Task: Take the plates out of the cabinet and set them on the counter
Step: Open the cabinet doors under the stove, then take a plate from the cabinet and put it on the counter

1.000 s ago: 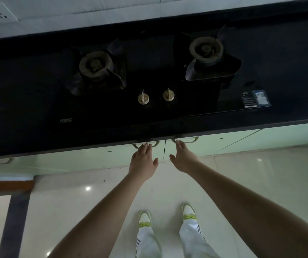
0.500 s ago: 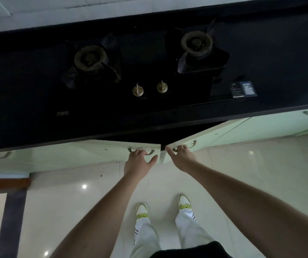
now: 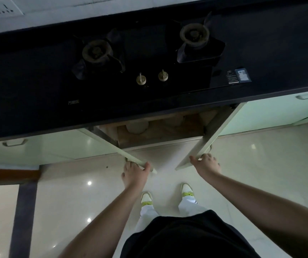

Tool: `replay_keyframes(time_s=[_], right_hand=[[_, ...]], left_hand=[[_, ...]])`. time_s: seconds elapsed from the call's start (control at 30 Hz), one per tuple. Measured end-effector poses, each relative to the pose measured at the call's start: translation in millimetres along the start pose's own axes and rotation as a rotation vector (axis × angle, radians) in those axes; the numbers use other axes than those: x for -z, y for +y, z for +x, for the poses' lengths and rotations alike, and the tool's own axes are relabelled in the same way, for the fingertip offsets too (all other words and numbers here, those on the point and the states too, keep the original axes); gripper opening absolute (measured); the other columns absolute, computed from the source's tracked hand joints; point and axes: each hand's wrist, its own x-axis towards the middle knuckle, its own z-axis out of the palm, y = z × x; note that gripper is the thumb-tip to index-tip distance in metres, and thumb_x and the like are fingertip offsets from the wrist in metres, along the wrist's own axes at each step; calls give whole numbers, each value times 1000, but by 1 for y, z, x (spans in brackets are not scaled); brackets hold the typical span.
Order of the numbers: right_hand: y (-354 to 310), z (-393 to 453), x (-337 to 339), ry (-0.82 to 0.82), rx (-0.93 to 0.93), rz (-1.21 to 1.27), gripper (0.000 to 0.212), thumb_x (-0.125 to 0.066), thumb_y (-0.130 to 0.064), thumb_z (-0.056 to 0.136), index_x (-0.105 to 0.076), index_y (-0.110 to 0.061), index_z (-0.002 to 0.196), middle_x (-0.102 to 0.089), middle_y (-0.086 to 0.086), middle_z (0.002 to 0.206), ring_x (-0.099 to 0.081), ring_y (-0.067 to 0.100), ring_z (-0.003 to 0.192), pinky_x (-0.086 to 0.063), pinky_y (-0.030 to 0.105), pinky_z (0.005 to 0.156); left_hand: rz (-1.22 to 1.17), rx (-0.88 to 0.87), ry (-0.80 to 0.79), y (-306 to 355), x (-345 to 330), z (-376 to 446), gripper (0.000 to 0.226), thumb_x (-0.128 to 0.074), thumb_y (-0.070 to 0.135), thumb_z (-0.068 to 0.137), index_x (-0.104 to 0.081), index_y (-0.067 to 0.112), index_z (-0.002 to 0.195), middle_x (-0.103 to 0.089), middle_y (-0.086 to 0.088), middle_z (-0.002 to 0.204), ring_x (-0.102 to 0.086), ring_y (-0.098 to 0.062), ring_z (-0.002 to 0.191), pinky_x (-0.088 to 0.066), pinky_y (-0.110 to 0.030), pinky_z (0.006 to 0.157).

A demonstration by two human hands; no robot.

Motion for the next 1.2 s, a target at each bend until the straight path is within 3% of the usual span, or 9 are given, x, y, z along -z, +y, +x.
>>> replay_keyframes(time_s=[0.1,0.2,0.3,0.47,0.53,0.67,0.87,1.0,1.2], right_hand=[[9,-17,1,103,12,86,85,-52,-48,90,-12,-4,151,-18,13,157,-21,29,143,-21,40,117],[21,-23,3,182,142,10,90,-52,-29,90,9,-9,152,2,8,163,-3,24,149,-5,36,122],[37,-20,3,192,404,-339,83,-43,-11,89,8,-14,154,6,6,164,9,21,149,8,34,120],[71,-14,7,-26,645,-837,43,-35,-12,94,-49,-4,134,-59,14,126,-49,32,121,-18,41,116],[80,-16,12,-53,603,-947,36,-37,-14,94,-58,-5,121,-63,12,116,-54,31,111,-27,38,110],[87,-14,17,-99,376,-1096,37,-39,-23,96,-58,-8,125,-61,10,124,-51,29,115,-31,38,103],[99,-7,25,-159,93,-1052,45,-39,-30,96,-48,-9,134,-51,15,134,-47,30,120,-29,48,105],[105,7,37,-141,127,-996,42,-37,-30,98,-52,-13,133,-53,11,132,-48,26,118,-32,37,100],[73,17,46,-67,343,-814,44,-35,-39,99,-50,-12,130,-53,11,132,-47,28,120,-33,40,102]], left_hand=[[-209,157,53,2,-4,-26,90,-54,44,86,-9,3,152,-1,-18,162,-1,-27,149,-10,-43,119],[-26,-112,181,-14,-3,-33,90,-44,38,86,6,8,155,9,-16,164,7,-26,151,2,-40,121],[332,-388,136,-34,-1,-19,68,-37,32,94,-14,17,156,-6,-8,165,9,-21,150,7,-41,118],[707,-667,-141,-46,13,4,40,-32,31,99,-61,20,124,-59,-2,135,-40,-21,135,-13,-38,116],[810,-699,-240,-44,24,10,41,-30,37,98,-67,22,107,-68,1,117,-54,-22,116,-26,-35,104],[925,-672,-269,-42,25,10,52,-22,46,101,-67,22,113,-66,-2,122,-54,-22,115,-33,-39,98],[883,-623,-200,-40,16,6,58,-17,49,102,-67,24,116,-64,-3,125,-50,-22,119,-29,-40,103],[879,-587,-157,-42,13,5,54,-20,45,102,-67,25,120,-60,-2,132,-43,-22,127,-21,-43,111],[841,-512,-66,-48,8,-10,49,-24,35,102,-67,21,119,-58,-4,136,-41,-23,134,-9,-44,118]])
